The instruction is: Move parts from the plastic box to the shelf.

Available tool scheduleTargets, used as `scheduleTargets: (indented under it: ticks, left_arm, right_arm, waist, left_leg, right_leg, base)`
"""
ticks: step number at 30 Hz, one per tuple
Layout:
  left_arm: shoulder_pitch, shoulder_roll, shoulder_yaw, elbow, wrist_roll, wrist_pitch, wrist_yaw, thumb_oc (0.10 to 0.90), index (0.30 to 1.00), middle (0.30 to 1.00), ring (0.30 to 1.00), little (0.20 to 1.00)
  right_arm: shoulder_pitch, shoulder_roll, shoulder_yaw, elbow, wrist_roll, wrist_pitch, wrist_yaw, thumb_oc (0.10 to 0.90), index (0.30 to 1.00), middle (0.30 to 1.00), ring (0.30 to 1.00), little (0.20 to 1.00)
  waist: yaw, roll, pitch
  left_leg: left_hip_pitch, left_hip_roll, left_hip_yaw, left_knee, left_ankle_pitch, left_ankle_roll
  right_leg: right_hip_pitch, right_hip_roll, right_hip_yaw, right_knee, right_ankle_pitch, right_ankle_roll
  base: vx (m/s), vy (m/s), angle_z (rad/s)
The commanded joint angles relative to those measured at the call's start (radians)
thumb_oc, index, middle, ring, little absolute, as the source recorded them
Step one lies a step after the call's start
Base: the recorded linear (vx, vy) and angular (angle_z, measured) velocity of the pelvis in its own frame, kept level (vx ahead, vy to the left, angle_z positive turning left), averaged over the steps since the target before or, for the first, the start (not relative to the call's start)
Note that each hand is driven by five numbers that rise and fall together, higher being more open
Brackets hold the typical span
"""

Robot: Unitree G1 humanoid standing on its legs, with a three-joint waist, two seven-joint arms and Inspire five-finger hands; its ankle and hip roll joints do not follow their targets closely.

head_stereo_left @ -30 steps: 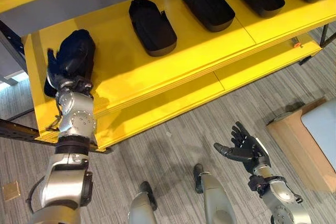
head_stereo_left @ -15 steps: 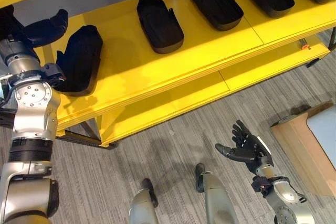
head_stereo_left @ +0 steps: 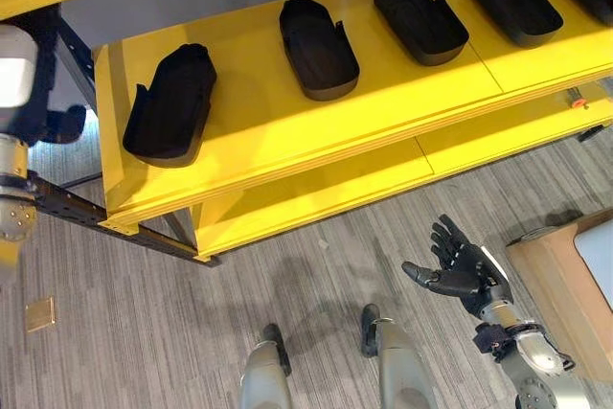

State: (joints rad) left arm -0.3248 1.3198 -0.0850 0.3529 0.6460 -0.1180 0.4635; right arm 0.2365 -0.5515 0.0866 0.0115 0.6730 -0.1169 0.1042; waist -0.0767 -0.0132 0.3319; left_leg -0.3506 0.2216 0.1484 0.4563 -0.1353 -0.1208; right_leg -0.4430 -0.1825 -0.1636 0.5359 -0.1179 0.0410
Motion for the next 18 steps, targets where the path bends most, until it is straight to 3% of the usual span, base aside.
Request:
scheduleTargets:
  ticks: [1, 3, 4, 9, 18]
  left_arm:
    - [0.002, 0.075, 0.073, -0.033, 0.074, 0.010, 0.024, 0.900, 1.000, 1.000, 1.000, 1.000]
    - [0.003, 0.074, 0.072, -0.036, 0.076, 0.007, 0.018, 0.900, 1.000, 1.000, 1.000, 1.000]
    - [0.003, 0.073, 0.065, -0.035, 0.080, 0.005, 0.018, 0.900, 1.000, 1.000, 1.000, 1.000]
    - [-0.010, 0.052, 0.043, -0.024, 0.087, 0.009, 0.004, 0.900, 1.000, 1.000, 1.000, 1.000]
    - [-0.101, -0.054, -0.039, 0.034, 0.045, 0.017, -0.019, 0.900, 1.000, 1.000, 1.000, 1.000]
  right_arm:
    - [-0.006, -0.061, -0.027, -0.111, 0.052, -0.129, 0.025, 0.900, 1.000, 1.000, 1.000, 1.000]
    - [-0.004, -0.060, -0.031, -0.113, 0.051, -0.132, 0.024, 0.900, 1.000, 1.000, 1.000, 1.000]
    - [-0.001, -0.062, -0.031, -0.113, 0.051, -0.133, 0.023, 0.900, 1.000, 1.000, 1.000, 1.000]
    - [0.003, -0.062, -0.035, -0.119, 0.050, -0.135, 0.019, 0.900, 1.000, 1.000, 1.000, 1.000]
    - [-0.002, -0.063, -0.029, -0.127, 0.049, -0.126, 0.012, 0.900, 1.000, 1.000, 1.000, 1.000]
  waist:
    - [-0.028, 0.026, -0.101]
    - [-0.027, 0.025, -0.097]
    - [-0.028, 0.026, -0.100]
    - [-0.030, 0.028, -0.100]
    - [-0.043, 0.022, -0.095]
  left_leg:
    - [0.009, 0.043, -0.022, -0.024, 0.006, -0.001]
    - [-0.001, 0.042, -0.015, -0.027, 0.030, 0.007]
    - [0.009, 0.042, -0.022, -0.022, 0.004, -0.001]
    - [0.003, 0.041, -0.023, -0.020, 0.005, -0.001]
    - [-0.004, 0.042, -0.020, -0.016, 0.007, -0.001]
  right_leg:
    - [0.096, -0.057, 0.065, -0.106, -0.040, 0.116]
    - [0.087, -0.059, 0.060, -0.111, -0.018, 0.108]
    - [0.096, -0.058, 0.065, -0.104, -0.041, 0.116]
    - [0.090, -0.059, 0.066, -0.103, -0.040, 0.115]
    - [0.075, -0.060, 0.072, -0.096, -0.037, 0.114]
  base:
    - [0.06, 0.024, 0.03]
    - [0.00, 0.000, 0.00]
    - [0.00, 0.000, 0.00]
    - [0.01, 0.002, 0.00]
    - [0.00, 0.000, 0.00]
